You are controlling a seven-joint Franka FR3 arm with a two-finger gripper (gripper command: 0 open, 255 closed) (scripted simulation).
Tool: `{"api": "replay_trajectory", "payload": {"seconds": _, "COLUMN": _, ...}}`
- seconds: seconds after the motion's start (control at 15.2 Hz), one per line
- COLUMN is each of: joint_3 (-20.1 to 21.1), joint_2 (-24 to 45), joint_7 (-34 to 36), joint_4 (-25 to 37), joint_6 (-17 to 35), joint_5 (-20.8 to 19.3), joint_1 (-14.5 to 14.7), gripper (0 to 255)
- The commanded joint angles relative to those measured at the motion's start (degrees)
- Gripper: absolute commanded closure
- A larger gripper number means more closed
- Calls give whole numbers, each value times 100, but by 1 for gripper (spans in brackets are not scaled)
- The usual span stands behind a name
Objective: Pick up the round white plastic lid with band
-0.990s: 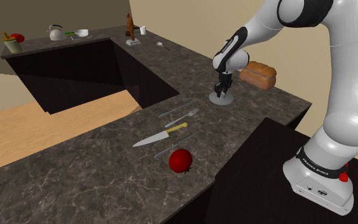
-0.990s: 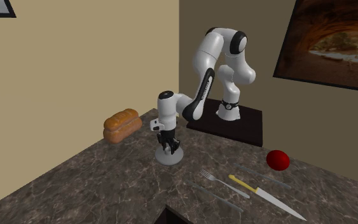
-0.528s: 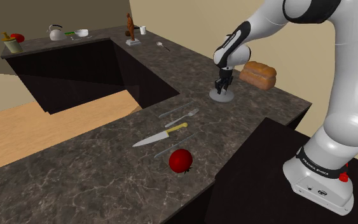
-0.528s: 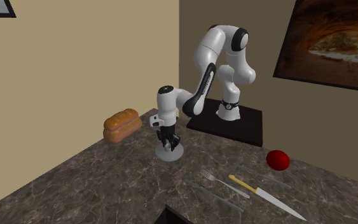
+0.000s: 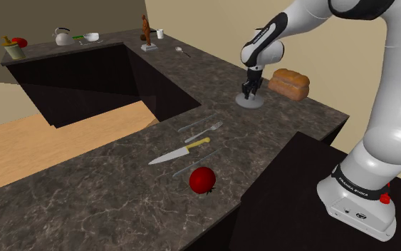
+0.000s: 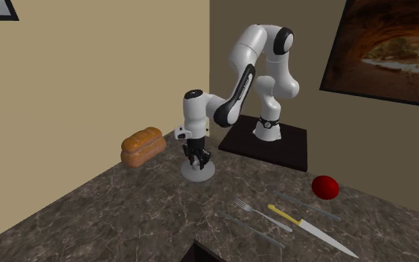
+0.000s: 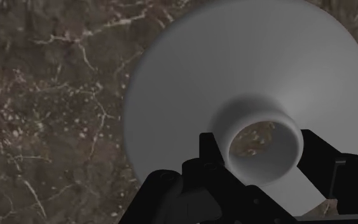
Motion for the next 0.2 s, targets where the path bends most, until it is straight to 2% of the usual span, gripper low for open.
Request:
{"api": "replay_trajectory", "payload": {"seconds": 0.0, "joint_3": -25, "joint_2": -116, "joint_7": 30, "joint_4": 14, "joint_6": -126, "joint_5": -43, "joint_1": 19, "gripper": 255}}
{"api": "replay_trajectory", "payload": {"seconds": 0.13, "joint_3": -26, "joint_2": -125, "joint_7": 33, "joint_4": 15, "joint_6": -136, "joint_5": -47, "joint_1": 20, "gripper": 255}}
